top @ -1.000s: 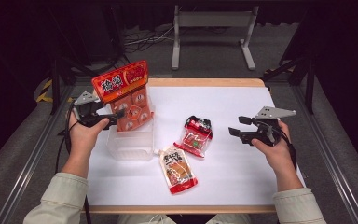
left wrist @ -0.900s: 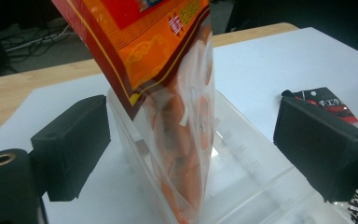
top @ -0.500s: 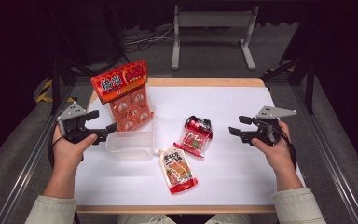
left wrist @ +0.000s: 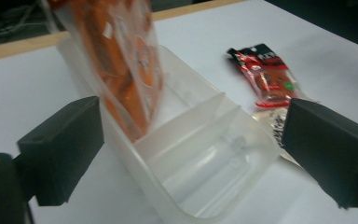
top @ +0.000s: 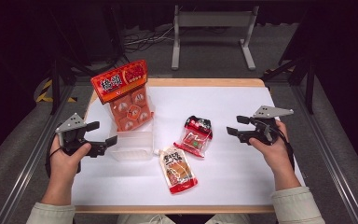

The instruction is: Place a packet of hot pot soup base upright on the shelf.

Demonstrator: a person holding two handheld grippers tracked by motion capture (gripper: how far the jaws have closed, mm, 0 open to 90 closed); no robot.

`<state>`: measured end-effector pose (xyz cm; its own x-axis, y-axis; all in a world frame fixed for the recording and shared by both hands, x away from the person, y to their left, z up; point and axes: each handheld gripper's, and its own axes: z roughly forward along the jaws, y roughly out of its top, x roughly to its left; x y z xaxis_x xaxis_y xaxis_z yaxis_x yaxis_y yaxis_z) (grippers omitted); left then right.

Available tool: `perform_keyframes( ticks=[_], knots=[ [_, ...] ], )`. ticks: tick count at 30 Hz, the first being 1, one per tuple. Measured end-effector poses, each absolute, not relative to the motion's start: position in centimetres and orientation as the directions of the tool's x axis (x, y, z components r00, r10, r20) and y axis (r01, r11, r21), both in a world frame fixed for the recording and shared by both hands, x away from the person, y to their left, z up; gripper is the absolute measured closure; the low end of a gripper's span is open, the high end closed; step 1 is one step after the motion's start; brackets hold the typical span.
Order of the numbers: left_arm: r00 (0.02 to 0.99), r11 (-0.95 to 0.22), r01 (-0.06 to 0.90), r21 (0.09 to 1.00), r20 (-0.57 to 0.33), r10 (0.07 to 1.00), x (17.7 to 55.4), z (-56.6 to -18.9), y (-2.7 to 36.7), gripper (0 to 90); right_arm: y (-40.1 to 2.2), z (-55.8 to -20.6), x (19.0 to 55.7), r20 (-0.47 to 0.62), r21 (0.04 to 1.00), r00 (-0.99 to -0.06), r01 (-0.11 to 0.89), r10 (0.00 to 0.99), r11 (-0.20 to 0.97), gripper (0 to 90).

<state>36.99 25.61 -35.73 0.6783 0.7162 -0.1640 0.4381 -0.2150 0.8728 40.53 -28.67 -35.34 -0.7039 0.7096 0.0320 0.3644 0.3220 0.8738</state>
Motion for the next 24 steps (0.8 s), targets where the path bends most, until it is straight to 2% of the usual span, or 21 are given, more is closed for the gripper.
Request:
perform_keyframes(
  ticks=[11,24],
  knots=[
    [0.698,-0.23,0.393,0.89,-0.125,0.705,36.1,-35.5,24.7,5.0,-27.2,-35.9,41.8,0.047,0.86,-0.702,0.39,0.711,0.328,35.0],
    [0.737,-0.213,0.348,0.913,-0.126,0.665,35.7,-35.2,23.4,3.8,-25.5,-37.5,44.4,0.066,0.82,-0.67,0.459,0.739,0.343,35.1]
  ],
)
